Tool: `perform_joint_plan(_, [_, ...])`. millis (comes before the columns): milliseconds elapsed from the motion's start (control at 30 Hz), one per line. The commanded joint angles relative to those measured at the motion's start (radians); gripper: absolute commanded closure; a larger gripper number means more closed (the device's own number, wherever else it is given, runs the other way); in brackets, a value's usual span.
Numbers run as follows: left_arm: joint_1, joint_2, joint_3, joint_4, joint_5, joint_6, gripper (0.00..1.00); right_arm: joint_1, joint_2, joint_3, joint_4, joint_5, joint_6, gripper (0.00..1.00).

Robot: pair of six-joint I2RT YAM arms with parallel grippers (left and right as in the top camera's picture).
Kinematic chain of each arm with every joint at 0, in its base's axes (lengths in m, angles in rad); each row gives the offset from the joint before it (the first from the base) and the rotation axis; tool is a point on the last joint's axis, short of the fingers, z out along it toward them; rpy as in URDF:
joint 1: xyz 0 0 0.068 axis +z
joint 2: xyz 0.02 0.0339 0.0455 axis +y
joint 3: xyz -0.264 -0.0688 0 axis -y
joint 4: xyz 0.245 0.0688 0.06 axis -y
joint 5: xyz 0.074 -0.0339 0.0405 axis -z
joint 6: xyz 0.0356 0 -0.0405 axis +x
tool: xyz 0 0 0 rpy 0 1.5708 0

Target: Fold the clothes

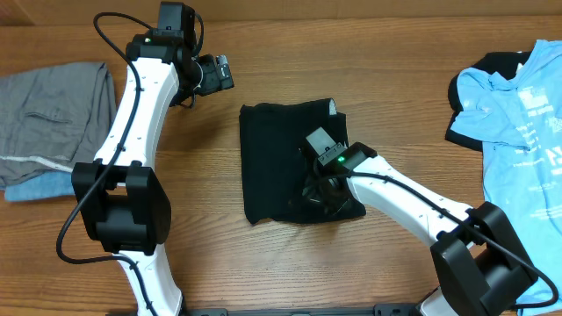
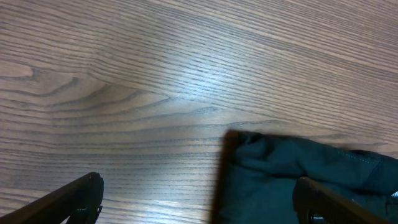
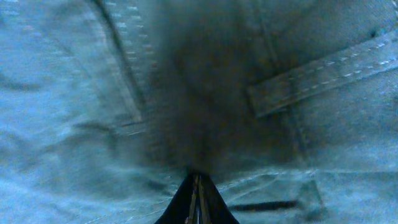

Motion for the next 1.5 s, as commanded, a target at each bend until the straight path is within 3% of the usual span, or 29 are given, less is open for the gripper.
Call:
perform_joint_plan(0, [-0.002, -0.031, 0.009, 0.001, 0.008, -0.010, 0.00, -0.010, 0.005, -0.048, 0.042, 0.002, 0.027, 0.96])
perform_joint_plan(233, [-0.002, -0.031, 0.009, 0.001, 0.007, -0.010, 0.00, -0.084, 0.102, -0.070, 0.067, 0.023, 0.002, 0.96])
perform_joint_plan(467, [-0.002, -0.031, 0.009, 0.001, 0.007, -0.010, 0.00, -0.249, 0.183, -0.066, 0.136, 0.040, -0.176, 0.96])
perform_joint_plan(700, [-0.002, -0.031, 0.009, 0.001, 0.008, -0.010, 0.00, -0.454, 0.183, 0.119, 0.243, -0.044, -0.483, 0.96])
perform_joint_plan(833, [-0.002, -0.031, 0.009, 0.001, 0.007, -0.010, 0.00, -0.448, 0.183, 0.220, 0.439, -0.259, -0.609, 0.96])
perform_joint_plan(900, [-0.002, -0.031, 0.009, 0.001, 0.008, -0.010, 0.00, -0.445, 0.180, 0.282, 0.467, -0.227, -0.609, 0.96])
perform_joint_plan(1000, [-0.002, -0.031, 0.009, 0.001, 0.008, -0.010, 0.00, -0.447, 0.159, 0.444, 0.354, -0.248, -0.605, 0.96])
perform_joint_plan(1067, [-0.002, -0.031, 0.009, 0.001, 0.008, -0.010, 0.00, -0.421, 0.153, 0.584, 0.161, -0.360, -0.606, 0.96])
perform_joint_plan(1200, [-0.002, -0.031, 0.009, 0.001, 0.007, -0.010, 0.00, -0.297, 0.157, 0.636, -0.068, -0.398, -0.606, 0.96])
perform_joint_plan(1467, [-0.002, -0.031, 0.009, 0.001, 0.008, -0.010, 0.00, -0.095, 0.294, 0.621, -0.095, -0.161, -0.576, 0.96])
